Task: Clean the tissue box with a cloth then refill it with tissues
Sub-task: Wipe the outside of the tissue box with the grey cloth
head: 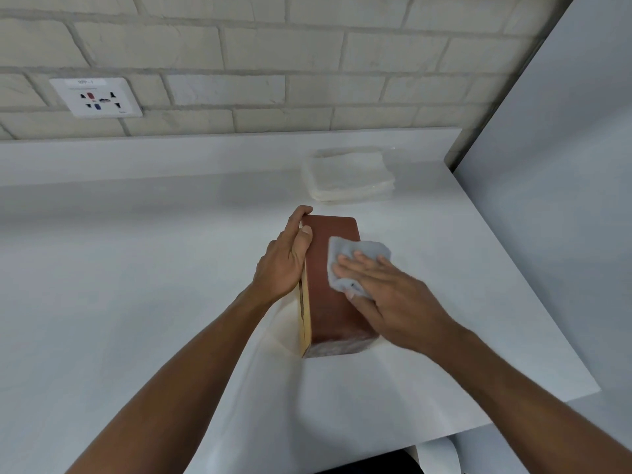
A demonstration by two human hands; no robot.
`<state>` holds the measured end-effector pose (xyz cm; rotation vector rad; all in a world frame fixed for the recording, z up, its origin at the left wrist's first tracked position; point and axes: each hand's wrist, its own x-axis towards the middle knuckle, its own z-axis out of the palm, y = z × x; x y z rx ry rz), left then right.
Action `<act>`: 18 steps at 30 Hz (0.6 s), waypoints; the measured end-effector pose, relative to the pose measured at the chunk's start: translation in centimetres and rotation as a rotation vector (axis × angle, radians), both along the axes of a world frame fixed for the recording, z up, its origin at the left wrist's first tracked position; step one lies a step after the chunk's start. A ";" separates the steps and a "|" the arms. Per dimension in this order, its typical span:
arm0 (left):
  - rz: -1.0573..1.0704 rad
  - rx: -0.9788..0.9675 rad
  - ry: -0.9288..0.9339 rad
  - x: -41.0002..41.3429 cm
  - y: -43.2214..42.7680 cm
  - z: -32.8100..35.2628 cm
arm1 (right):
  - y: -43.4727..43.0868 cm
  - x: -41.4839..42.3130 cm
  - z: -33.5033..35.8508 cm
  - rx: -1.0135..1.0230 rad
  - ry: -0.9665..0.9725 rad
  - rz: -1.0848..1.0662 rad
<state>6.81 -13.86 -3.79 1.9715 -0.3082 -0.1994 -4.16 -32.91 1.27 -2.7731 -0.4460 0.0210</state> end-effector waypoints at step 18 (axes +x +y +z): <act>-0.026 -0.050 0.017 0.1 0.0 -0.4 | 1.0 -2.5 -0.8 0.028 -0.003 0.050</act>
